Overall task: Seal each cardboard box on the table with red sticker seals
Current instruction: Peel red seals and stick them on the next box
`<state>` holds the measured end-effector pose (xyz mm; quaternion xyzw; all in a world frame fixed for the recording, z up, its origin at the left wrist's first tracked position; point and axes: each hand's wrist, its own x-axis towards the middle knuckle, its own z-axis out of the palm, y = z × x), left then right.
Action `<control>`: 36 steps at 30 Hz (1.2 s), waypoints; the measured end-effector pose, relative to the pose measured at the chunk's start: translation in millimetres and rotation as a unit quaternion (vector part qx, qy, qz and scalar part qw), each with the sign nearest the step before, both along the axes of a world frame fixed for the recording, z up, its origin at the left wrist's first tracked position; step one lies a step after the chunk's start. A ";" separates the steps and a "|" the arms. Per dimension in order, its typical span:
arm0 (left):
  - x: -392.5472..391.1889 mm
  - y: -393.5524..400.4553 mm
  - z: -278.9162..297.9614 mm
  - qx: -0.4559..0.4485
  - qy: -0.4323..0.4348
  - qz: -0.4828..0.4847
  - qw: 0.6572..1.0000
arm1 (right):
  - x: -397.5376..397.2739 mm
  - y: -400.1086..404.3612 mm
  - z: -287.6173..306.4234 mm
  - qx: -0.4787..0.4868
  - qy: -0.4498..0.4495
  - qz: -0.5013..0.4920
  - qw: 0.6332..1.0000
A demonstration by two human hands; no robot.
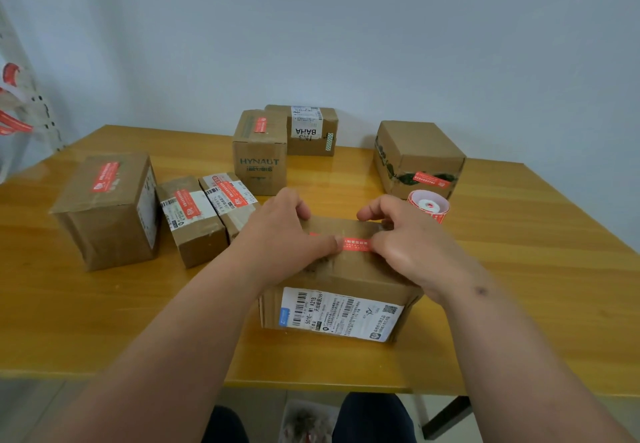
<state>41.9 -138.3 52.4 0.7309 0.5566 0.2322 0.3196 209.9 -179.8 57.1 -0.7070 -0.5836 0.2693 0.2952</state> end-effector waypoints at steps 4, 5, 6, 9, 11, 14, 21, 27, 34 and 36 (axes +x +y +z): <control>-6.7 0.6 -2.4 -0.078 -0.115 -0.001 0.990 | 4.9 -3.3 -0.8 0.019 0.039 -0.014 0.999; -8.1 0.7 -3.1 -0.087 -0.138 0.000 0.987 | 5.3 -3.2 -1.7 0.020 0.024 -0.009 0.999; -9.2 0.8 -3.3 -0.095 -0.158 0.000 0.983 | 5.0 -3.3 -2.0 0.021 0.012 -0.007 1.000; -11.7 1.3 -5.1 -0.117 -0.205 0.007 0.972 | 5.8 -3.1 -1.3 0.029 0.046 -0.023 0.998; -11.7 -0.7 -7.2 -0.109 -0.218 0.013 0.970 | 4.4 -5.5 0.4 0.035 0.056 -0.027 0.997; -11.3 -3.2 -10.6 -0.067 -0.187 0.014 0.980 | 4.7 -8.2 1.9 0.029 -0.002 0.003 1.000; -20.1 -4.2 -11.3 -0.110 -0.192 0.038 0.975 | 8.7 -17.4 5.7 -0.027 -0.013 -0.048 0.998; -28.7 -8.5 -10.6 -0.053 -0.229 0.044 0.971 | 7.8 -21.8 8.0 -0.038 -0.014 -0.022 0.999; -47.2 -6.8 -6.2 0.162 -0.264 0.015 0.951 | 5.0 -31.5 11.5 0.152 0.077 -0.010 0.985; -48.8 -7.7 -8.8 0.182 -0.261 -0.004 0.948 | 5.3 -33.3 10.9 0.196 0.114 -0.035 0.973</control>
